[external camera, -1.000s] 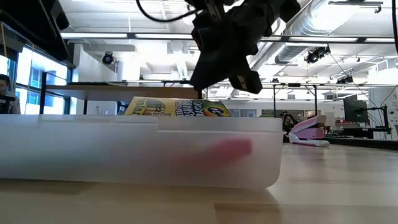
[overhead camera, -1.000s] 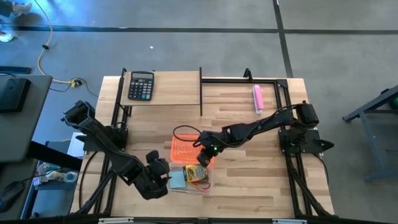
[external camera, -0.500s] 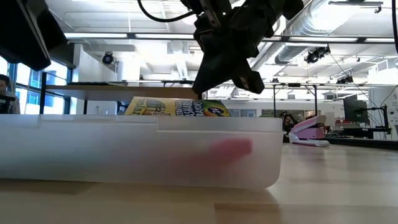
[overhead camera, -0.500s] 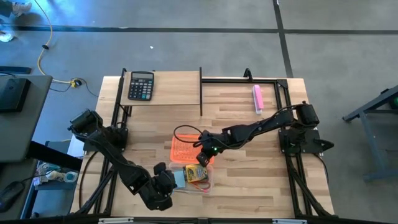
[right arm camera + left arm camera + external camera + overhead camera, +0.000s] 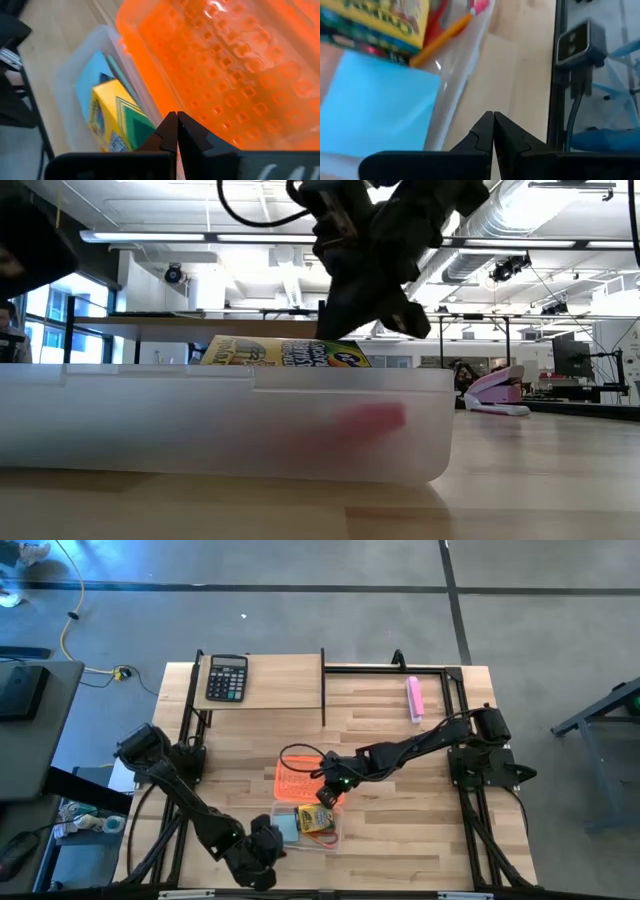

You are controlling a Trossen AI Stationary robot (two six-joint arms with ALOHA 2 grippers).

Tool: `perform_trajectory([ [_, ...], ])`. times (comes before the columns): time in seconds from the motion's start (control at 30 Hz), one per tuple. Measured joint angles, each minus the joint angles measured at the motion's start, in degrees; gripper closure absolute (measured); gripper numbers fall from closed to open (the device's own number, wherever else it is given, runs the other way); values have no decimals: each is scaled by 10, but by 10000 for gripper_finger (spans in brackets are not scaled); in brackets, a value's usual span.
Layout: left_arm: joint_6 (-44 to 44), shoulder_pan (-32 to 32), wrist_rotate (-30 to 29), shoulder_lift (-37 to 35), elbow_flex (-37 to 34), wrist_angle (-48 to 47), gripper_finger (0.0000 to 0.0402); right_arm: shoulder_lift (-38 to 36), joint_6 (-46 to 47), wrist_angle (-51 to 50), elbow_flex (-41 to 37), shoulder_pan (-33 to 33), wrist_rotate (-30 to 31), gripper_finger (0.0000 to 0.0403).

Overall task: Pack school essentials
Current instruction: Put the yellow crayon box in the orange supply box

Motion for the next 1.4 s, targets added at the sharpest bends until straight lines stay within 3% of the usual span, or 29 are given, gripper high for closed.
perform_trajectory([
  [0.53,-33,11,10,76,0,53,401,11,24,-15,0,20,-22,403],
  [1.27,-22,67,-8,80,0,115,401,15,67,-15,0,44,-51,403],
  [1.4,-20,71,-14,80,0,118,401,13,65,-35,0,44,-5,403],
])
